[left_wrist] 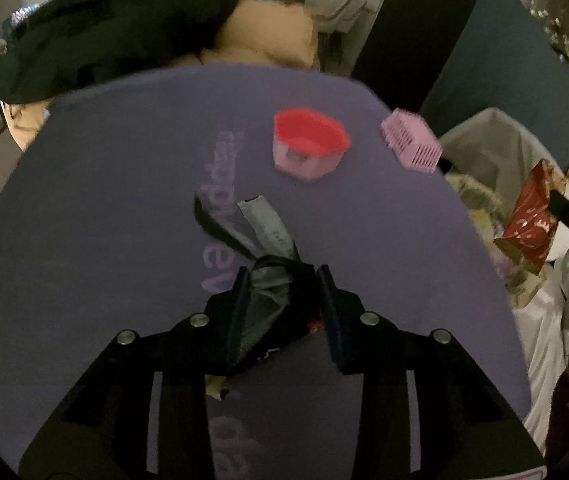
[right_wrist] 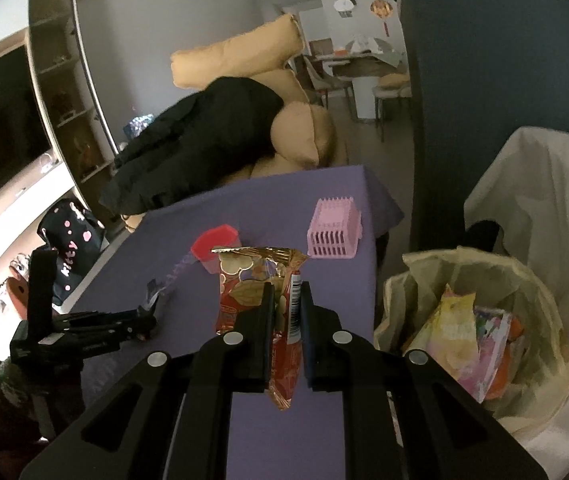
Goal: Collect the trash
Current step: 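Grasp the black torn wrapper pieces with the left tool, then carry the black pieces and red packet over the bag and release both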
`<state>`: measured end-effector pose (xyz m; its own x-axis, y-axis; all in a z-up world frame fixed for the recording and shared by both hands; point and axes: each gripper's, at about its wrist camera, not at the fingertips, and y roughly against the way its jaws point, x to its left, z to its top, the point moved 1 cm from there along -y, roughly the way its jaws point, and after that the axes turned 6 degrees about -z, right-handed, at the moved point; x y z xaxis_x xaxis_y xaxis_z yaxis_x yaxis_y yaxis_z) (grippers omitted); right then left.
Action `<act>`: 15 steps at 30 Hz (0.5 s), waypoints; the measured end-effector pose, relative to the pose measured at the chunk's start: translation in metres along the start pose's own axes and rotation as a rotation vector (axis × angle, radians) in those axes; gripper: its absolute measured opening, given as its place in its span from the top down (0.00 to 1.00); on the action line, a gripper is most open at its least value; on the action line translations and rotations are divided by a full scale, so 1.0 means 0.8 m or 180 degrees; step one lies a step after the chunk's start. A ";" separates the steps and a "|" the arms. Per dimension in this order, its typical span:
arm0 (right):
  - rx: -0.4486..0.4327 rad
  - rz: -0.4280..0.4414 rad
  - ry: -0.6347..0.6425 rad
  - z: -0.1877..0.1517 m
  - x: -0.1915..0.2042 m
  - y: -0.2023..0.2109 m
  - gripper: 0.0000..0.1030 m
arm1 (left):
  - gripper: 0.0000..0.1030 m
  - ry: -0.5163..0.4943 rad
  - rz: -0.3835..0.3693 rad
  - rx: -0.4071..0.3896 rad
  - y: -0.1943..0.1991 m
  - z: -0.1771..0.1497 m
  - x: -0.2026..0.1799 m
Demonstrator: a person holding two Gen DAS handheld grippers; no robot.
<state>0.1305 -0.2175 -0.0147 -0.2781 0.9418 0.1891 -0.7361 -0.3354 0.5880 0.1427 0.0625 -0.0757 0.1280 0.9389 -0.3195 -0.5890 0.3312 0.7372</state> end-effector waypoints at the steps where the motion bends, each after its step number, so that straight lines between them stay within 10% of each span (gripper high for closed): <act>1: -0.0042 0.0014 0.0034 0.005 0.002 0.005 0.87 | 0.69 -0.0004 0.0004 -0.0057 0.009 0.003 -0.003; 15: -0.0643 0.0057 0.0506 0.065 0.025 0.080 0.87 | 0.68 -0.0320 0.0127 -0.1164 0.154 0.070 -0.099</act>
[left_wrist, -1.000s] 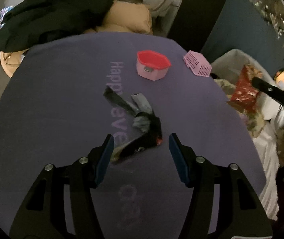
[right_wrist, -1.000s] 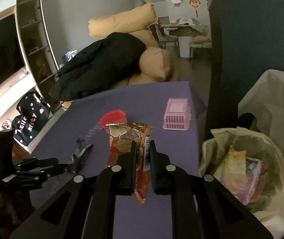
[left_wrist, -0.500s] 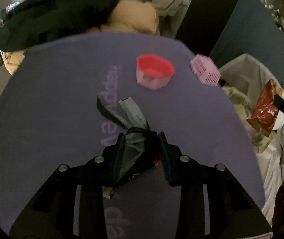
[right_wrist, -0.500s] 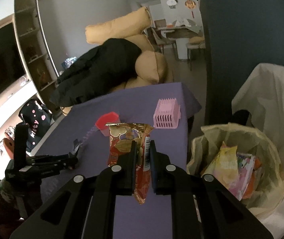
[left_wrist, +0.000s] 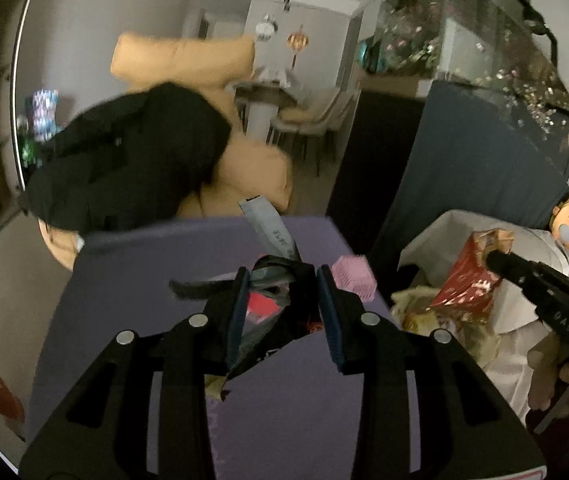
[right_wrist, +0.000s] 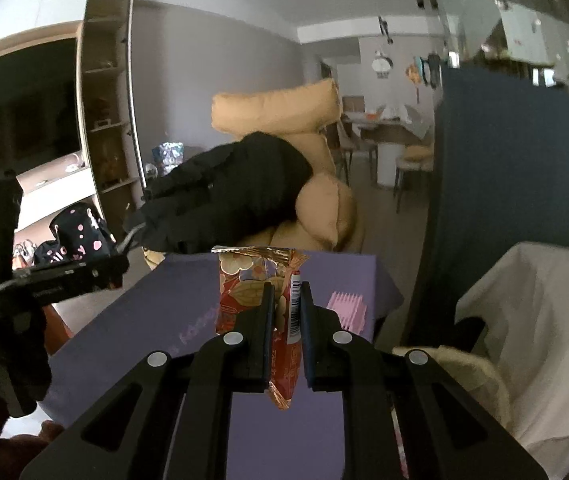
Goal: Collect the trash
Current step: 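Carry the black pieces and red packet over the bag and release both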
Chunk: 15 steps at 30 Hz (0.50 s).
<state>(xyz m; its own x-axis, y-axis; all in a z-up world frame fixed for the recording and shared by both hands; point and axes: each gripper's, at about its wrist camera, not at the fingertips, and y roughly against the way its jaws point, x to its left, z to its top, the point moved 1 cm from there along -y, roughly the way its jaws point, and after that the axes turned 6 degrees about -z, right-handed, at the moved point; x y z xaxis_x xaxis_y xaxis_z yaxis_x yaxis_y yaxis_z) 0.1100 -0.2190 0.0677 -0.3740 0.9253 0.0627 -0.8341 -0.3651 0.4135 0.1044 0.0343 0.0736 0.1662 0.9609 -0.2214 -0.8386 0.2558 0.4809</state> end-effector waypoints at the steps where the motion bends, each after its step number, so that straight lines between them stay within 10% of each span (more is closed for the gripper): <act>1: -0.0029 -0.0009 0.0015 0.002 -0.002 0.004 0.87 | 0.68 -0.0017 -0.0010 -0.0021 0.003 0.002 -0.005; 15: -0.0371 -0.0455 -0.0048 0.000 -0.094 0.081 0.87 | 0.68 -0.0365 -0.0663 0.0077 -0.033 0.007 -0.144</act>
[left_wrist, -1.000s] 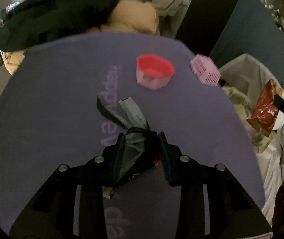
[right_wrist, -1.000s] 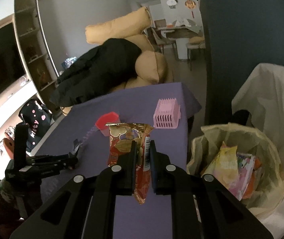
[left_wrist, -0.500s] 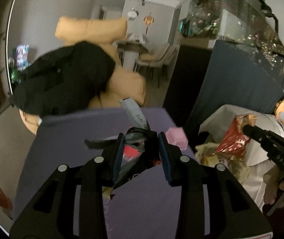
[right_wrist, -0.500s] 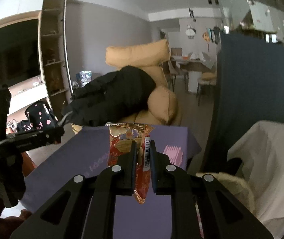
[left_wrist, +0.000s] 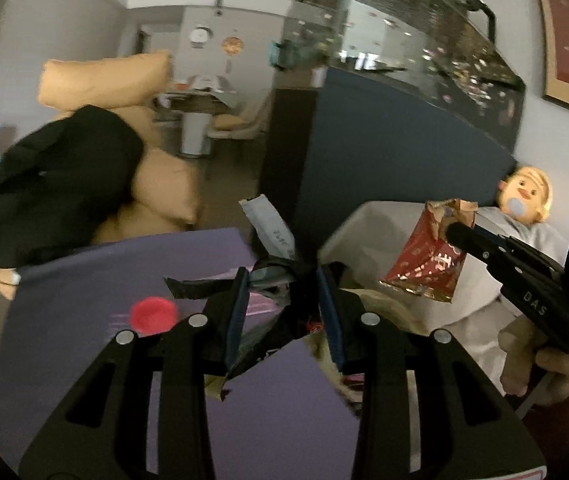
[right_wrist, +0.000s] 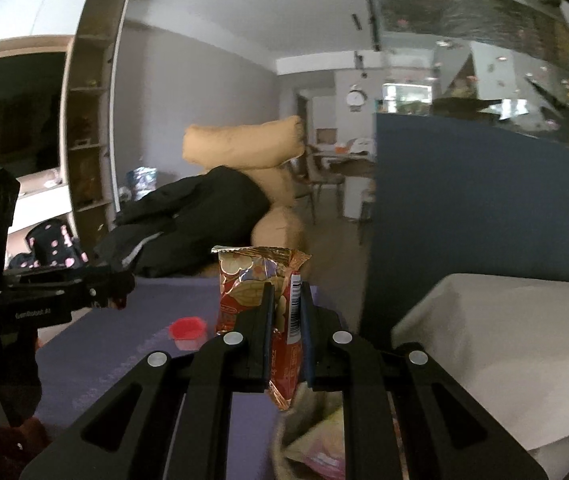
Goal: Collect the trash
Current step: 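Carry the black pieces and red packet over the bag and release both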
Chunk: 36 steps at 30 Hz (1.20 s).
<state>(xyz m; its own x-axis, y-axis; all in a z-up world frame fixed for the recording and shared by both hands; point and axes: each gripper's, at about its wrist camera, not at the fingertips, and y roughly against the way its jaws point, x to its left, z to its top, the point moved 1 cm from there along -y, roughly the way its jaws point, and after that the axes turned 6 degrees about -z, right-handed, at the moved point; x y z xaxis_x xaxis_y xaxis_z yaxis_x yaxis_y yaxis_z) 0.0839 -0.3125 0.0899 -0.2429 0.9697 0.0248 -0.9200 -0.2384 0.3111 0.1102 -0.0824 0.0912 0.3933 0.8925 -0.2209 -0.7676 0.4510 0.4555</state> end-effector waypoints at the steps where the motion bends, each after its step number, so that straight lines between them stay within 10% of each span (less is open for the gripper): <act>1: -0.0012 -0.0037 -0.0017 -0.001 -0.008 0.004 0.87 | 0.68 -0.0012 -0.0046 0.0026 -0.007 0.000 -0.007; 24: 0.0345 -0.0743 -0.0477 -0.072 -0.147 -0.021 0.87 | 0.65 0.0139 -0.0946 0.1153 -0.251 -0.068 -0.072; 36: 0.0650 -0.0523 -0.0531 -0.098 -0.113 -0.082 0.87 | 0.49 0.0341 -0.0546 0.0845 -0.179 -0.061 -0.012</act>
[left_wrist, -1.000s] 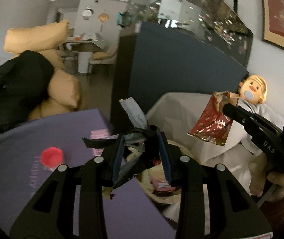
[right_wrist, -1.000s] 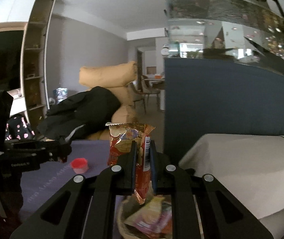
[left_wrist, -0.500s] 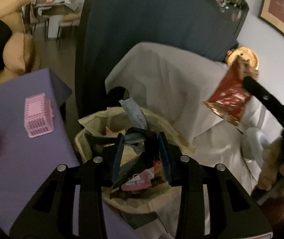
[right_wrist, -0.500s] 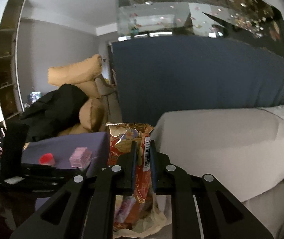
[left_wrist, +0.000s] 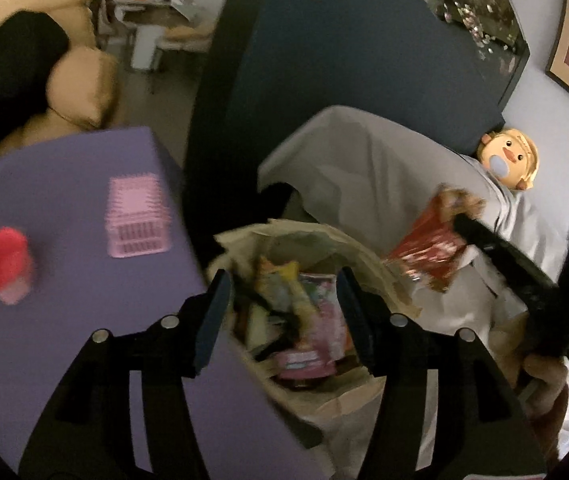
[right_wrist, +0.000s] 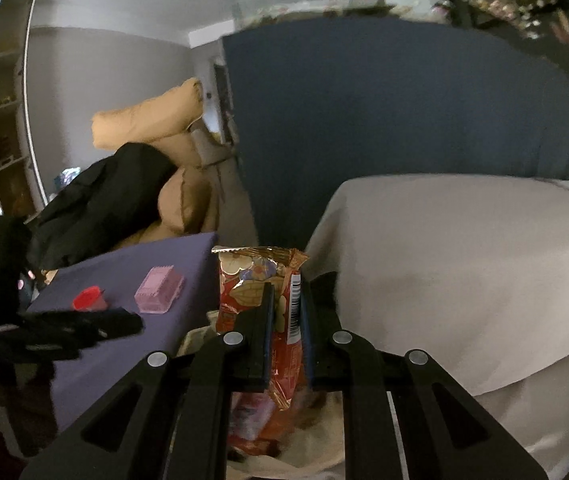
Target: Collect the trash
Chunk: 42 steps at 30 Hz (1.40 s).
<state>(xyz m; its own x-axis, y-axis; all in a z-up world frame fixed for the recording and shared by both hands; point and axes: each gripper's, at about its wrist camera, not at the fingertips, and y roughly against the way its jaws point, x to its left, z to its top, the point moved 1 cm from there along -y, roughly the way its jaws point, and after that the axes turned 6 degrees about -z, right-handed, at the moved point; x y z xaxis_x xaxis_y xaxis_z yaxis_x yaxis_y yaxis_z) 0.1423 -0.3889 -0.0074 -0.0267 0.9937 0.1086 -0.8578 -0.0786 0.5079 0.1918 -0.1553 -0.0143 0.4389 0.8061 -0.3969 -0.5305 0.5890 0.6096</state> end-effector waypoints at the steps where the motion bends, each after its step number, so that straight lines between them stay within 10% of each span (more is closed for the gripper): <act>1: 0.0046 0.0019 0.0019 -0.003 0.007 -0.008 0.87 | 0.49 -0.0023 0.0076 -0.0017 0.012 -0.002 0.003; 22: 0.1357 -0.0401 0.0225 -0.100 0.032 -0.158 0.87 | 0.49 0.0293 0.0811 -0.0350 0.164 -0.087 0.074; 31: 0.1319 -0.0366 0.0121 -0.093 0.032 -0.136 0.70 | 0.49 0.0412 0.0802 -0.0535 0.199 -0.102 0.077; 42: 0.0566 -0.0167 0.0073 -0.059 0.073 0.011 0.63 | 0.45 0.0377 0.0897 -0.0767 0.235 -0.118 0.056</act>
<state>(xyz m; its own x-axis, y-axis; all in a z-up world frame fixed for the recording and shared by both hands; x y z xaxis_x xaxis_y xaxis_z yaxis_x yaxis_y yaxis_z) 0.1092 -0.3282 -0.0369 0.0023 0.9982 0.0595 -0.7541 -0.0374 0.6557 0.0432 -0.0031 0.0179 0.1722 0.9310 -0.3219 -0.7797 0.3285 0.5330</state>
